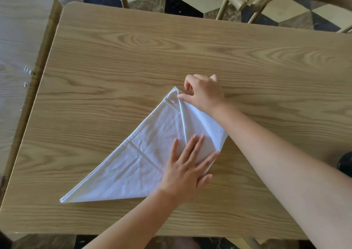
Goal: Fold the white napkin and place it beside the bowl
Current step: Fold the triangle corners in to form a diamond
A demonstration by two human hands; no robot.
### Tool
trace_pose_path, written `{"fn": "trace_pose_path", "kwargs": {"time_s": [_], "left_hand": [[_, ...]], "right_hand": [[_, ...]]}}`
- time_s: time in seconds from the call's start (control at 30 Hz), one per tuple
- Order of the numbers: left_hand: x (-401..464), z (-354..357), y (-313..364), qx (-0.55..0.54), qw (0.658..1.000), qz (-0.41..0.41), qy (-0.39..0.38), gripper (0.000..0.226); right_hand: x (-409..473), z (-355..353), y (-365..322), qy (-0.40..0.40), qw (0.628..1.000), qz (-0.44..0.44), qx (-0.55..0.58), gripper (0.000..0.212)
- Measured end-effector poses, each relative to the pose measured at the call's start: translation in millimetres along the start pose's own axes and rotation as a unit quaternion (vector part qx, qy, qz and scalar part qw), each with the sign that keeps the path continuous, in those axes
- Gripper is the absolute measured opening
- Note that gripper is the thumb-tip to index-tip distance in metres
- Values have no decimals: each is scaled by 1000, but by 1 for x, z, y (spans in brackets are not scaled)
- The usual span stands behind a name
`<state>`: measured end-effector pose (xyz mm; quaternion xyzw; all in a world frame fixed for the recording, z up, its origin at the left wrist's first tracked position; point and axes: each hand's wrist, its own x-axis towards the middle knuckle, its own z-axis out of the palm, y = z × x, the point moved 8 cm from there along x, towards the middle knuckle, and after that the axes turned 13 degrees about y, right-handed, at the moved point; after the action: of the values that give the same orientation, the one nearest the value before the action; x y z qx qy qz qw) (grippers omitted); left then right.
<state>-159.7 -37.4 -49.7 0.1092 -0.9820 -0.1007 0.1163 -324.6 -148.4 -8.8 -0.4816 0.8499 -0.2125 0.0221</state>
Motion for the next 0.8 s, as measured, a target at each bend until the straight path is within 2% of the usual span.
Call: {"fn": "trace_pose_path", "kwargs": {"time_s": [0.07, 0.13, 0.2, 0.27, 0.4, 0.47, 0.6, 0.8], "left_hand": [[0, -9, -1, -26, 999, -21, 13, 55], [5, -28, -13, -61, 993, -80, 66, 54], [23, -43, -42, -56, 979, -152, 127, 51], [53, -42, -73, -22, 974, -184, 133, 55], [93, -13, -92, 22, 991, -111, 71, 53], [94, -6, -95, 32, 992, -110, 54, 56], [94, -5, -98, 35, 991, -125, 39, 66], [93, -3, -98, 42, 991, -127, 27, 69]], "right_hand": [[-14, -24, -1, 99, 995, -10, -13, 30], [-46, -53, 6, 198, 980, 13, -6, 32], [-83, -65, 11, 227, 973, 24, -30, 39], [-109, -51, 6, 182, 980, 13, -76, 47], [-130, -1, -2, 68, 990, 35, -120, 58], [-132, 12, 3, 38, 989, 58, -134, 61], [-144, 7, 24, 9, 986, 71, -148, 63], [-173, -12, 59, 21, 980, 141, -142, 62]]}}
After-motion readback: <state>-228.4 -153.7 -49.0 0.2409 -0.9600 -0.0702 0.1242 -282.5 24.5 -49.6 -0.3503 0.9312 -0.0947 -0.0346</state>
